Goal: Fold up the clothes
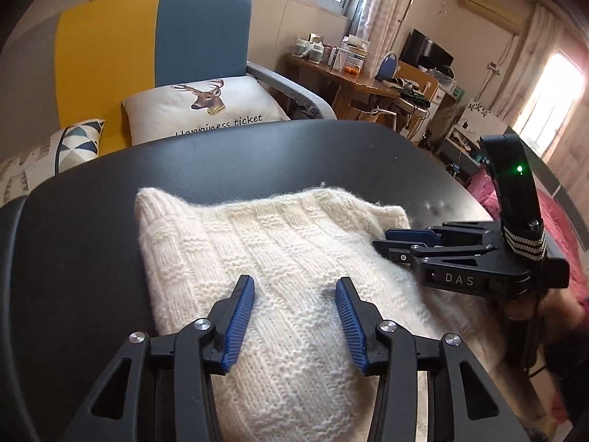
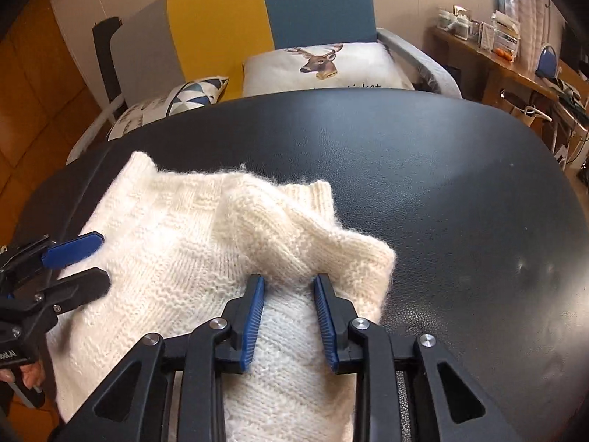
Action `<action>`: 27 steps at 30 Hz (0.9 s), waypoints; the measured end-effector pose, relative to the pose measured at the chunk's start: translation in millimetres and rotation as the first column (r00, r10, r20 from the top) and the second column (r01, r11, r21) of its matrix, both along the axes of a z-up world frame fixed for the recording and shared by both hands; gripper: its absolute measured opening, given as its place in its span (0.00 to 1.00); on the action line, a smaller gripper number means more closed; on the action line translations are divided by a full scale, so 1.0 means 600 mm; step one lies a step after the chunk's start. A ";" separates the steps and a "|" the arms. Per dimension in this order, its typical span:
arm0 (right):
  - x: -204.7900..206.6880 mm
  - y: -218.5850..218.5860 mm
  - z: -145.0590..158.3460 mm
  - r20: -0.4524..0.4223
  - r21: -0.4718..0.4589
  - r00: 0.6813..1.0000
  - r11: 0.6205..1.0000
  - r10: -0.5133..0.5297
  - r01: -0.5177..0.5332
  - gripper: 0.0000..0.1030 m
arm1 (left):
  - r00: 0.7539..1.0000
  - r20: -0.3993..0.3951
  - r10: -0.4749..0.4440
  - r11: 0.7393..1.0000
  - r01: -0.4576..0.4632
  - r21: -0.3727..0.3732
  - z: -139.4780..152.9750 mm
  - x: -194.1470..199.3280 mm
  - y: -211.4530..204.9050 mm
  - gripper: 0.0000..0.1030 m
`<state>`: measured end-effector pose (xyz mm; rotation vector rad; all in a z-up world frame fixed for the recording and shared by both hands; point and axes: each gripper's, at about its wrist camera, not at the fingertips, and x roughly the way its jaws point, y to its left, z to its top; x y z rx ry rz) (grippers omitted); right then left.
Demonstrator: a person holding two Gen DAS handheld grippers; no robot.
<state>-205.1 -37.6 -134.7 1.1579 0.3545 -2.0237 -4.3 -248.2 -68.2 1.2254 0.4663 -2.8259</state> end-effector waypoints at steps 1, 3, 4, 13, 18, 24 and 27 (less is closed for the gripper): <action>0.008 0.000 0.001 -0.029 0.001 1.000 1.000 0.002 -0.002 0.28 | 1.000 -0.001 0.004 1.000 -0.004 0.022 -0.001 0.001 -0.004 0.47; 0.018 0.004 0.002 -0.059 -0.013 0.998 1.000 0.001 -0.001 0.28 | 1.000 -0.002 0.016 0.998 -0.016 0.063 -0.002 0.004 -0.010 0.48; 0.019 0.007 0.003 -0.064 -0.022 0.998 1.000 0.005 -0.006 0.28 | 1.000 0.000 0.019 0.997 -0.018 0.074 -0.001 0.006 -0.011 0.48; 0.018 0.092 0.113 0.016 -0.130 0.999 0.990 -0.045 0.047 0.28 | 0.999 0.011 0.035 0.996 -0.036 0.086 0.018 0.010 -0.011 0.48; 0.116 0.124 0.124 0.032 -0.160 0.990 0.979 0.135 -0.128 0.29 | 0.999 -0.002 0.037 0.996 -0.036 0.087 0.024 0.030 -0.005 0.48; 0.140 0.120 0.027 0.229 -0.100 0.964 0.989 0.134 -0.113 0.24 | 0.999 -0.001 0.050 0.997 -0.050 0.062 0.026 0.040 0.005 0.48; 0.100 0.156 -0.023 0.263 -0.082 0.964 0.995 -0.037 0.060 0.10 | 1.000 0.011 0.023 1.000 -0.023 0.013 0.023 0.039 0.016 0.48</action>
